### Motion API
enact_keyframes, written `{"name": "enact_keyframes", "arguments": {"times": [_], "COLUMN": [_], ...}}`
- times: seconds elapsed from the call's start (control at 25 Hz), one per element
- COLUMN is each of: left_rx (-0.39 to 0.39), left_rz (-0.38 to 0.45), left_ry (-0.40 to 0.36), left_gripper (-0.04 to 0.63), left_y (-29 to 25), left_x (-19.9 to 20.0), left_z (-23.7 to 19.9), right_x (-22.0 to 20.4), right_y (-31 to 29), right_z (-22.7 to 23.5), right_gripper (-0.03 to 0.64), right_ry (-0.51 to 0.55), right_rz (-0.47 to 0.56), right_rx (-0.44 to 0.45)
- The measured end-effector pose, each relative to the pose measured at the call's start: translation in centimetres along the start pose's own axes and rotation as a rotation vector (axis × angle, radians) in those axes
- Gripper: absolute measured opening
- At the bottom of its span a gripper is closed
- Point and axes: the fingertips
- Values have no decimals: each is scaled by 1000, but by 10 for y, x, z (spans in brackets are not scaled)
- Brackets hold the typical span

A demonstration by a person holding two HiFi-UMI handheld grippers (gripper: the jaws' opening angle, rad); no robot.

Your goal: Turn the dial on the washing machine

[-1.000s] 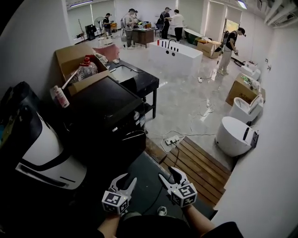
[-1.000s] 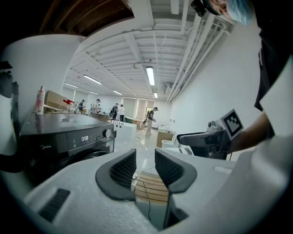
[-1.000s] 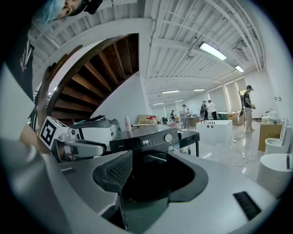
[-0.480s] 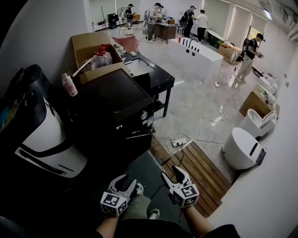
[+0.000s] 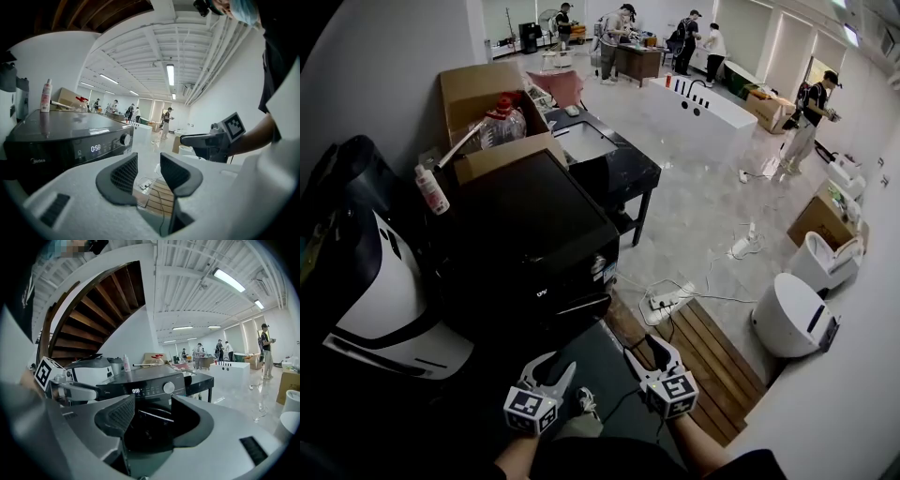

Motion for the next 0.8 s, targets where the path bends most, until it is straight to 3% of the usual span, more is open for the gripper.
{"name": "enact_keyframes", "arguments": {"times": [0.36, 0.8], "left_rx": [-13, 171], "left_rz": [-15, -30], "left_ry": [11, 99], "left_gripper": [143, 143], "left_y": [-38, -51], "left_x": [4, -7], "left_z": [-54, -59], "right_x": [8, 18], "right_y": [-78, -140], "right_z": [11, 46], "right_gripper": [222, 222], "right_ry": [29, 129], "right_rz": [-72, -161], "right_rx": [2, 90]}}
Point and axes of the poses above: the fingertips, and each gripper's own axes: y backward along the fingers, z to its right, x out of its top, and after that the axes turned 13 degrees about -y, right-handed
